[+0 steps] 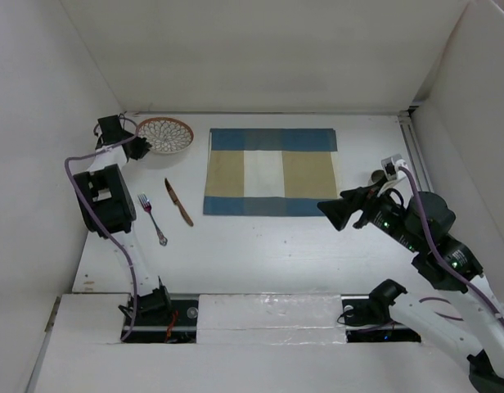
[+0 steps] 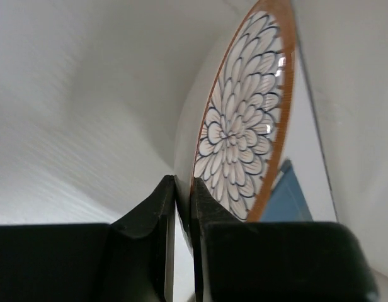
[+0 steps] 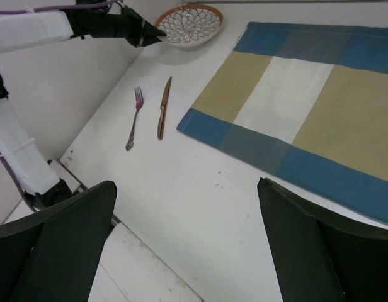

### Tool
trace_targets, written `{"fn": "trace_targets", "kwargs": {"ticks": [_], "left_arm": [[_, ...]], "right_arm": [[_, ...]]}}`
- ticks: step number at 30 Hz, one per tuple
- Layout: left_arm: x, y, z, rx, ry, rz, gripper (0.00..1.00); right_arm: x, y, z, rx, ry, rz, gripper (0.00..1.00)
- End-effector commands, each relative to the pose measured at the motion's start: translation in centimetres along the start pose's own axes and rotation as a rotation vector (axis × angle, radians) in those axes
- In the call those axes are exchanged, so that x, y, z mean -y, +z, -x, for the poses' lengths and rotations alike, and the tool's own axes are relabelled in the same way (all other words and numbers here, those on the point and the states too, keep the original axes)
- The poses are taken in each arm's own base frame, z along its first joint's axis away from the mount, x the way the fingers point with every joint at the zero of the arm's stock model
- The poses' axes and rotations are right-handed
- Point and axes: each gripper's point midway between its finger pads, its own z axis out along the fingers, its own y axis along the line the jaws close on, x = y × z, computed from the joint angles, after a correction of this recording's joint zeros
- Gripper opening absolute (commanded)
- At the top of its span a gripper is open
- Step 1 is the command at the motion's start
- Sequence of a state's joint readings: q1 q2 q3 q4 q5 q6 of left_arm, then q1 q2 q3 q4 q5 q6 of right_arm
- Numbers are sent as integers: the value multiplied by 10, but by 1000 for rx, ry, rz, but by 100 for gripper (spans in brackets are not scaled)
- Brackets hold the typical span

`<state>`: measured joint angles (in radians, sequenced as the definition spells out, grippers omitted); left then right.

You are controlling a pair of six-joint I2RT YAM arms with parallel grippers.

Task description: Set the dinner table for one person

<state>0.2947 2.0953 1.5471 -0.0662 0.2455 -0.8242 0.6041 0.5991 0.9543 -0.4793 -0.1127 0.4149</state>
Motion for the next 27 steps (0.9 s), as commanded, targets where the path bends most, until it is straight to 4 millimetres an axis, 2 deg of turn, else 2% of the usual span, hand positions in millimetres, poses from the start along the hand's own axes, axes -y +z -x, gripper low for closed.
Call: {"fn": "trace_targets", "kwargs": {"ticks": [1, 2, 3, 5, 6, 7, 10, 11, 13, 14, 15, 18, 19, 21, 22, 23, 24, 26, 27], "left_arm": [[107, -78, 27, 104, 77, -361, 0], [113, -84, 24, 108, 86, -379, 0], [131, -98, 14, 106, 110, -417, 0], [140, -104, -6, 87, 133, -446, 0], [148, -113, -16, 79, 147, -466, 0], [161, -116, -39, 48, 172, -494, 0], [175, -125, -80, 8, 225, -539, 0], [184, -127, -109, -34, 251, -562, 0], [188, -127, -143, -109, 278, -626, 0], [193, -129, -168, -162, 293, -662, 0], [199, -131, -182, -185, 314, -711, 0], [194, -125, -230, -298, 342, -734, 0], [194, -127, -241, -331, 356, -761, 0], [191, -122, -264, -395, 353, -773, 0], [194, -123, -266, -405, 363, -805, 0], [191, -125, -279, -451, 363, -818, 0], [187, -119, -283, -466, 364, -814, 0], [189, -124, -298, -500, 375, -845, 0], [187, -121, -299, -505, 373, -837, 0]], "right_arm": [[-2, -8, 8, 30, -4, -7, 100], [1, -8, 7, 26, -3, -20, 100], [2, -7, 4, 18, -2, -24, 100], [2, -9, 3, 18, -2, -24, 100], [4, -8, -1, 10, -2, -28, 100], [4, -8, -1, 10, -2, -28, 100], [6, -9, -2, 16, 7, -37, 100], [8, -11, -6, 6, 8, -42, 100], [10, -13, -6, 8, 8, -51, 100], [13, -14, -8, 4, 9, -65, 100], [12, -16, -6, 12, 8, -61, 100], [16, -19, -8, 9, 0, -82, 100], [19, -18, -14, -8, 1, -91, 100], [19, -20, -12, 4, 0, -95, 100], [22, -19, -18, -14, 2, -104, 100], [24, -19, -17, -10, 1, -113, 100], [23, -21, -16, -2, 1, -110, 100], [28, -19, -26, -28, 2, -122, 100], [28, -19, -26, -28, 2, -122, 100]]}}
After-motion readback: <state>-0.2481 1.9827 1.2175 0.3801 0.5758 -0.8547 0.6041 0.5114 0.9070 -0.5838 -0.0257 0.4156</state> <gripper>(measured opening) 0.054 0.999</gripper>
